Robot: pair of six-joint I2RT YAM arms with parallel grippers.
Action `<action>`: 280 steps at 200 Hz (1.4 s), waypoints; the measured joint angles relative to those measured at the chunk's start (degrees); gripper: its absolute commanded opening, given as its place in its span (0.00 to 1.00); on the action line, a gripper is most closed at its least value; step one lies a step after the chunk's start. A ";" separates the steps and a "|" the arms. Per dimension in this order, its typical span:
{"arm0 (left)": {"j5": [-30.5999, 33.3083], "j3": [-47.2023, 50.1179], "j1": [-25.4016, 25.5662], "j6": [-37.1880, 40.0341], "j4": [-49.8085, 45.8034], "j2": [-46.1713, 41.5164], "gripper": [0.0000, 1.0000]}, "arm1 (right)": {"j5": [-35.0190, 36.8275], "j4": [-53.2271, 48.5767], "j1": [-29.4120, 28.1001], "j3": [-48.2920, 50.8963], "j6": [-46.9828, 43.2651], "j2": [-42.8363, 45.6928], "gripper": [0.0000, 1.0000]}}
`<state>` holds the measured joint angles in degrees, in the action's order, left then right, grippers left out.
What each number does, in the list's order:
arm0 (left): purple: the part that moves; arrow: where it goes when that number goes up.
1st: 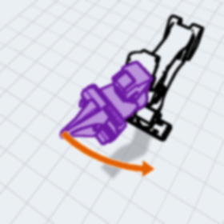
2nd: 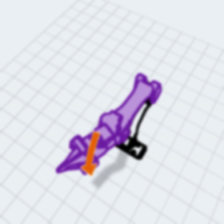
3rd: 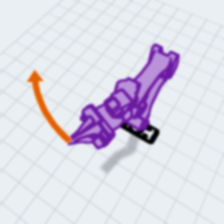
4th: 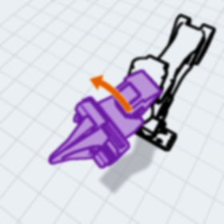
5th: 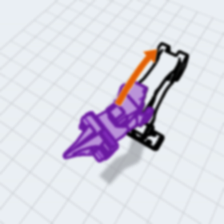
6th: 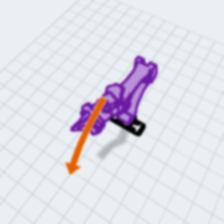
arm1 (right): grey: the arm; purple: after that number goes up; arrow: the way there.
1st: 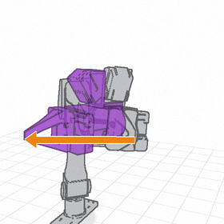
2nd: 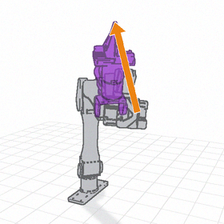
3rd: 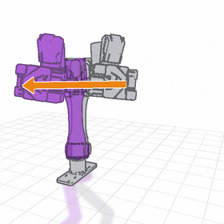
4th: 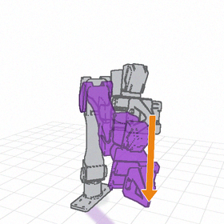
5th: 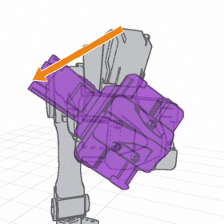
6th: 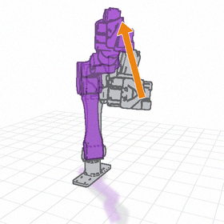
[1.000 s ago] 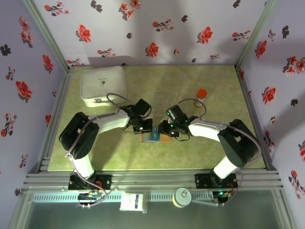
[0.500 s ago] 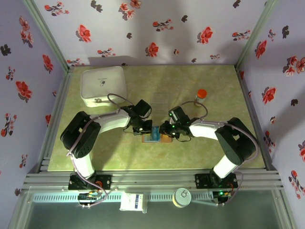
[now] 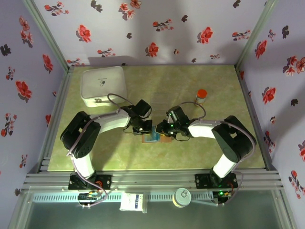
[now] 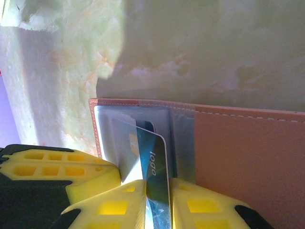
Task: Take the credit cards out of the card holder
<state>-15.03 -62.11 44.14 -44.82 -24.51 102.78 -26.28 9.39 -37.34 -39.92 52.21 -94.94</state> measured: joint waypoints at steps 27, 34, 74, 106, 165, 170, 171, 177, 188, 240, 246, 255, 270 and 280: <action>0.00 0.00 0.00 0.00 0.00 0.00 0.00 | -0.37 0.48 0.35 0.42 0.17 0.00 0.15; 0.02 0.00 0.00 0.00 0.00 0.00 0.00 | -0.46 0.68 0.44 0.52 0.17 0.00 0.14; 0.02 0.00 0.00 0.02 0.00 0.00 0.00 | -0.55 0.85 1.07 1.38 0.11 1.75 0.11; 0.04 0.00 0.00 0.02 -0.02 0.00 0.00 | -0.17 -0.59 1.99 1.81 -0.28 4.61 0.10; 0.52 0.00 -0.04 0.24 -0.76 -0.46 0.00 | 1.95 -7.41 2.97 1.86 -2.99 9.60 0.09; 0.74 -0.02 -0.04 0.26 -1.03 -0.55 0.00 | 2.12 -8.11 2.97 1.84 -3.30 10.10 0.09; 0.74 -0.04 -0.04 0.26 -1.09 -0.61 0.00 | 2.12 -8.33 2.97 1.81 -3.54 10.27 0.09; 0.94 -0.09 -0.04 0.26 -1.38 -0.74 0.01 | 2.32 -9.29 2.97 1.68 -4.04 10.78 0.09; 1.14 -0.15 -0.04 0.28 -1.86 -1.20 0.01 | 2.69 -11.39 2.99 0.94 -5.33 11.50 0.09; 2.69 -0.52 -0.70 0.48 -3.52 -5.92 0.02 | 5.01 -20.94 3.15 -6.91 -14.99 11.82 0.08; 2.86 -0.50 -0.90 0.48 -3.63 -6.67 0.02 | 5.29 -22.23 3.19 -8.04 -16.61 11.80 0.07; 3.08 -0.35 -1.20 0.50 -3.63 -7.78 0.03 | 5.75 -24.26 3.21 -9.94 -19.32 11.76 0.07; 3.50 0.61 -1.79 0.63 -3.50 -9.86 0.03 | 6.67 -27.91 3.23 -13.51 -24.37 11.32 0.05; 3.78 1.81 -2.23 0.63 -3.43 -11.41 0.03 | 7.67 -30.23 3.23 -16.06 -28.26 10.54 0.04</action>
<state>-11.25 -60.29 41.91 -44.18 -27.94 91.37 -18.61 -20.84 -34.11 -55.99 23.94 -84.40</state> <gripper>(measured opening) 0.048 0.069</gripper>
